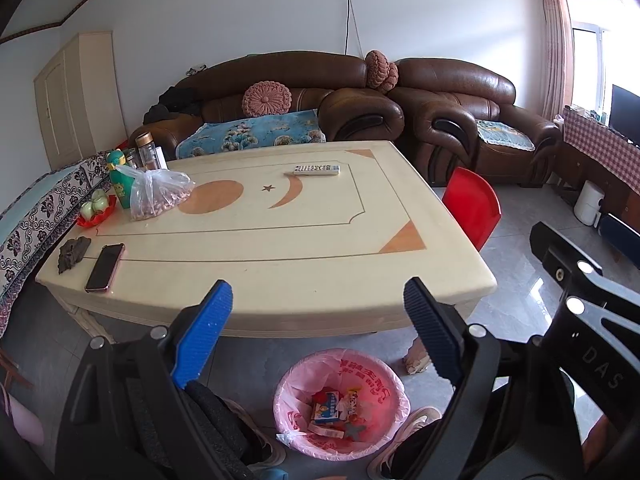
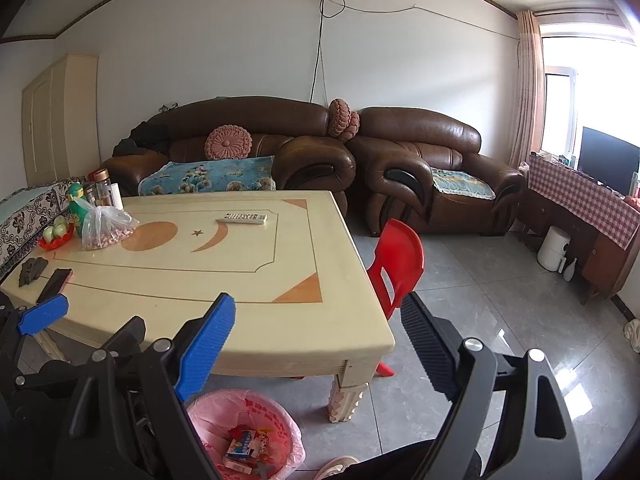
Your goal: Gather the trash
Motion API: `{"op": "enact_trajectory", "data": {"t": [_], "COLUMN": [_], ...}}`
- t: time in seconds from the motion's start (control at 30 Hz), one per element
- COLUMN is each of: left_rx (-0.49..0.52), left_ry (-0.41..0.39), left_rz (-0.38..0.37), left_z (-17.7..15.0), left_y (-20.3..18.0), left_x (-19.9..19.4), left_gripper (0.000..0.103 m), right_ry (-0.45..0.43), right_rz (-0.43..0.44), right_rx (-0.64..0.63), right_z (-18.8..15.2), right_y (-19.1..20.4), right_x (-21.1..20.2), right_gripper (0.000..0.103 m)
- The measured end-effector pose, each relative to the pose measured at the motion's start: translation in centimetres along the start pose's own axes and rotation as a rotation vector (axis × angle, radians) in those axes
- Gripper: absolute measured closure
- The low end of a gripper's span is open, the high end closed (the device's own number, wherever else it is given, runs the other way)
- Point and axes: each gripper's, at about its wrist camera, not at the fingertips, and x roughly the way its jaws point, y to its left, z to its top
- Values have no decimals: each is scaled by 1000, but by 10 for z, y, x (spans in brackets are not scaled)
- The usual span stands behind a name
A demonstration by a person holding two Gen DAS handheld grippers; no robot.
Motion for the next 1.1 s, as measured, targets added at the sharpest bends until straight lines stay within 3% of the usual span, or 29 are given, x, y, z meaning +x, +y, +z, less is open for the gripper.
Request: {"op": "enact_trajectory", "data": {"t": [1.1], "left_rx": [-18], "left_ry": [-7], "left_rz": [33], "left_z": [-4], "left_y": [1], "left_x": [2], "left_gripper": [17], "right_ry": [8], "right_rz": [-18], "right_rx": [-14], "right_z": [-1], "right_y": [-4], "right_x": [5], "right_gripper": [20]}}
